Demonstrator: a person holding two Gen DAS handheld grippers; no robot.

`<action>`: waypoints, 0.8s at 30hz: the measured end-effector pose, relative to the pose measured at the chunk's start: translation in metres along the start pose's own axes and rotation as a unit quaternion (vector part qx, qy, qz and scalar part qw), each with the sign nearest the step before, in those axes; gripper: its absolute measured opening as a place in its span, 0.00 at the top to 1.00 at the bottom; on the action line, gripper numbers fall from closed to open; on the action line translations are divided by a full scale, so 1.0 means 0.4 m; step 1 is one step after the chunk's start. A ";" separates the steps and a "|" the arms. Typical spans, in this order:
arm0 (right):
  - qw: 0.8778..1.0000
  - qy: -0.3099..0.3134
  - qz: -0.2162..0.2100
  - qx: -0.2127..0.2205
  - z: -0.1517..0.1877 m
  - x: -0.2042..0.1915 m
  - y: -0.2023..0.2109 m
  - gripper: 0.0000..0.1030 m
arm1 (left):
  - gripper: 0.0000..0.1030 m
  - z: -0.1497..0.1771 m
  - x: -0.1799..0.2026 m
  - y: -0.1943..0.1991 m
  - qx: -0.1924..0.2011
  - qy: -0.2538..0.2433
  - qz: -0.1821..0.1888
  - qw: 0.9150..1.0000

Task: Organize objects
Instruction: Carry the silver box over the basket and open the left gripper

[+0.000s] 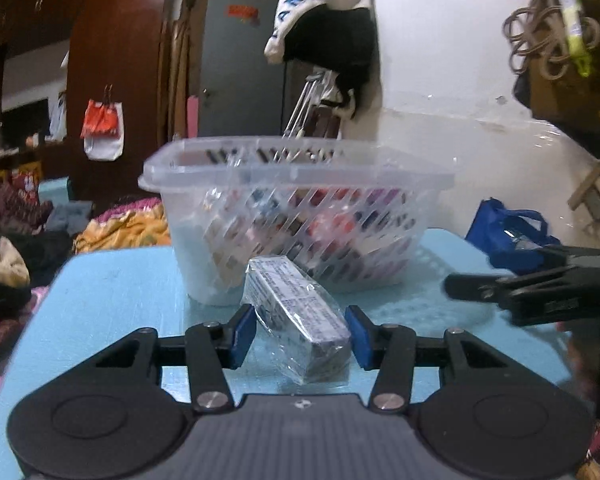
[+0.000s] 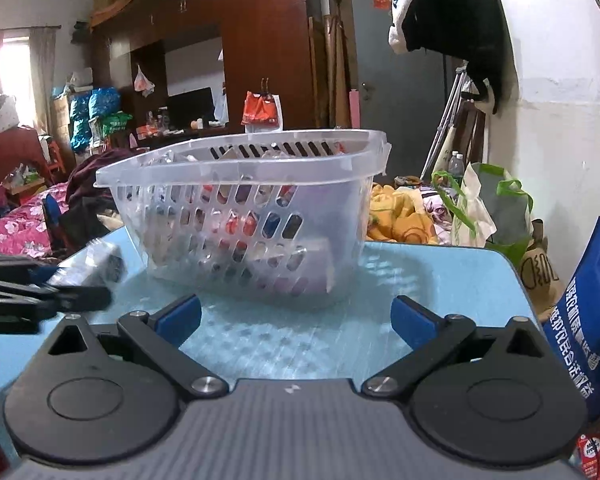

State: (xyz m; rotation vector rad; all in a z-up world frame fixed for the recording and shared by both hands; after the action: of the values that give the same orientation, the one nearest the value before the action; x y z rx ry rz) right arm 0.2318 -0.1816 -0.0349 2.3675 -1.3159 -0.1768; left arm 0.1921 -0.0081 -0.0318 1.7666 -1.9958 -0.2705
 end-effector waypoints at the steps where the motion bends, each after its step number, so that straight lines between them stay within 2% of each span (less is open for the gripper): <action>1: 1.000 0.002 -0.001 -0.001 0.003 -0.004 -0.001 0.00 | 0.49 -0.014 0.009 0.010 0.002 -0.002 0.005 1.000; 6: 1.000 0.019 0.009 -0.013 0.007 -0.022 -0.010 0.00 | 0.49 -0.130 0.050 0.052 0.027 -0.012 0.019 0.999; 9: 1.000 0.011 0.009 -0.001 -0.034 -0.022 0.011 0.00 | 0.49 -0.226 0.068 0.031 0.024 -0.006 0.025 0.999; 14: 0.998 0.024 0.037 0.036 -0.180 -0.009 0.068 0.00 | 0.49 -0.373 0.080 -0.080 0.016 0.010 -0.007 1.000; 17: 0.998 0.027 0.048 0.032 -0.208 0.001 0.067 0.00 | 0.49 -0.404 0.068 -0.164 -0.002 0.017 -0.036 0.999; 19: 0.998 0.031 0.055 0.025 -0.205 0.007 0.060 0.00 | 0.48 -0.408 0.053 -0.213 -0.015 0.033 -0.039 0.999; 20: 0.998 0.032 0.055 0.022 -0.200 0.008 0.056 0.00 | 0.43 -0.410 0.044 -0.230 -0.012 0.040 -0.031 0.999; 21: 0.998 0.031 0.053 0.020 -0.195 0.011 0.052 0.00 | 0.27 -0.409 0.031 -0.246 -0.012 0.052 -0.028 0.998; 22: 0.998 0.028 0.051 0.020 -0.191 0.013 0.049 0.00 | 0.19 -0.405 0.015 -0.252 -0.012 0.063 -0.029 0.998; 23: 0.998 0.025 0.049 0.019 -0.186 0.016 0.047 0.00 | 0.14 -0.398 0.004 -0.251 -0.011 0.073 -0.029 0.997; 24: 0.998 0.023 0.046 0.018 -0.181 0.018 0.046 0.00 | 0.14 -0.392 -0.002 -0.247 -0.007 0.074 -0.030 0.997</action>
State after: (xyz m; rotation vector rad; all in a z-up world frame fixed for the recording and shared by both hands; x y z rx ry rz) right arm 0.2438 -0.1745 0.0389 2.3197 -1.4149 -0.0712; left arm 0.3517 0.0010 0.0623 1.7873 -1.8360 -0.1673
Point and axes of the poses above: each gripper's, at about its wrist camera, not at the fingertips, and y roughly against the way its jaws point, x to its right, z to its underside, the point moved 7 cm from there along -y, roughly the way its jaws point, and after that the axes turned 9 degrees about y, right-handed, at the moved point
